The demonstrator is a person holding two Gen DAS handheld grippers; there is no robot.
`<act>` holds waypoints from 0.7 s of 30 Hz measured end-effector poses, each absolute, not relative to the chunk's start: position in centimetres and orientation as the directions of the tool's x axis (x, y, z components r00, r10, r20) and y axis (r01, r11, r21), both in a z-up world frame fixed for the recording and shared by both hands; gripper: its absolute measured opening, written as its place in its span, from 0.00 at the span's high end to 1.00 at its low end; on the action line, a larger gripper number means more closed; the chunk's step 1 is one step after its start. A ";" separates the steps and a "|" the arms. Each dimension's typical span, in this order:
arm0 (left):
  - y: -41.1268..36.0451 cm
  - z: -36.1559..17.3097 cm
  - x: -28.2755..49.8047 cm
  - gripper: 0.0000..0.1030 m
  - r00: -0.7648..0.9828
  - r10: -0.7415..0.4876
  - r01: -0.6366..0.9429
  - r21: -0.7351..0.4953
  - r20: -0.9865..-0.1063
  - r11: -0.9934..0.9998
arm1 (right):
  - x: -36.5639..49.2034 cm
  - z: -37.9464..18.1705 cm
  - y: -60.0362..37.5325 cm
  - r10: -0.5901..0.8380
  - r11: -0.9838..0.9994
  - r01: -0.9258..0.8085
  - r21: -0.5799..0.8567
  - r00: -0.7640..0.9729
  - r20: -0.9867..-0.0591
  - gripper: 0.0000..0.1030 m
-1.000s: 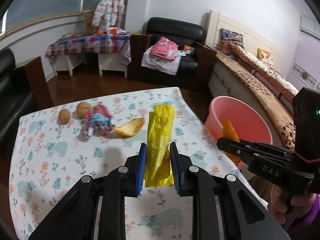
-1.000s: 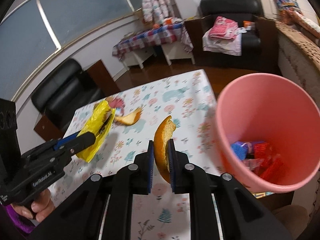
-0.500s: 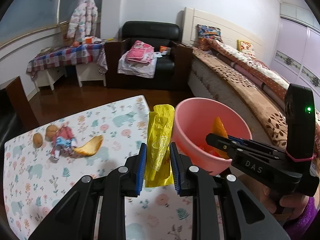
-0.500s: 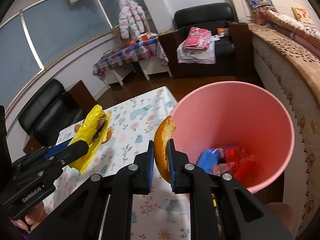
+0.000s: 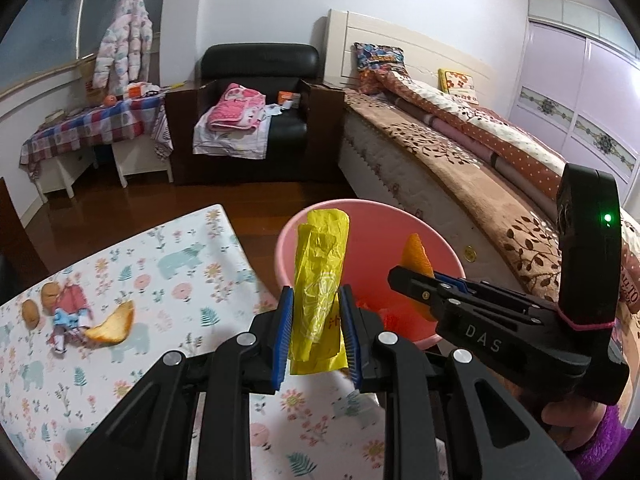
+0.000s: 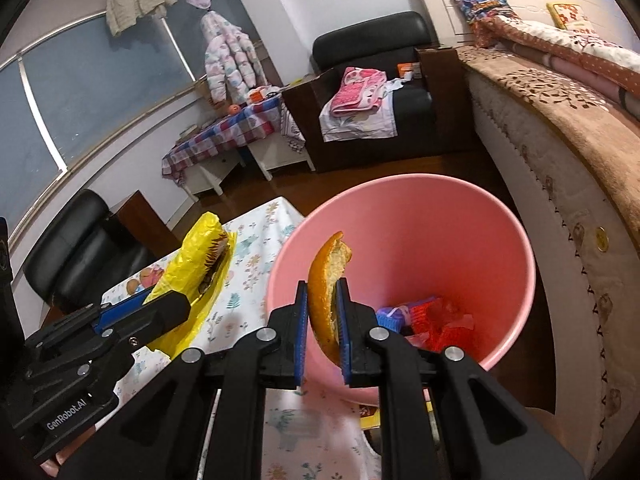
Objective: Collect trash
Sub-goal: 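Carry the yellow bag and orange peel over the pink bucket and open the left gripper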
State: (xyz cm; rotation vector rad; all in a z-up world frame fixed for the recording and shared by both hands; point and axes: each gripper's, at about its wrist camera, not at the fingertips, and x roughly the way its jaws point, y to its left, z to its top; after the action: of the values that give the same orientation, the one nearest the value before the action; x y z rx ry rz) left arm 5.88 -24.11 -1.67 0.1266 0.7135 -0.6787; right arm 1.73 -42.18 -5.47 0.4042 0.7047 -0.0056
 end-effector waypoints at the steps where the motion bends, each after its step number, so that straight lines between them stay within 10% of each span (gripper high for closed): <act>1: -24.6 -1.8 6.0 0.78 0.550 -0.532 0.616 -0.117 -0.644 0.779 | 1.7 -5.6 -42.5 0.126 0.921 0.146 0.361 0.765 -0.631 0.87; 21: -30.7 -4.8 7.9 0.78 0.498 -0.518 0.654 -0.091 -0.696 0.751 | 2.3 -8.0 -45.1 0.095 0.899 0.223 0.376 0.740 -0.666 0.87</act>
State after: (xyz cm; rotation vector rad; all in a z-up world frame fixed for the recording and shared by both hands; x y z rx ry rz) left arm 7.94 -30.74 -4.82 0.1946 0.7718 -0.7147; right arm 2.34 -45.05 -7.96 0.4579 0.7415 -0.0732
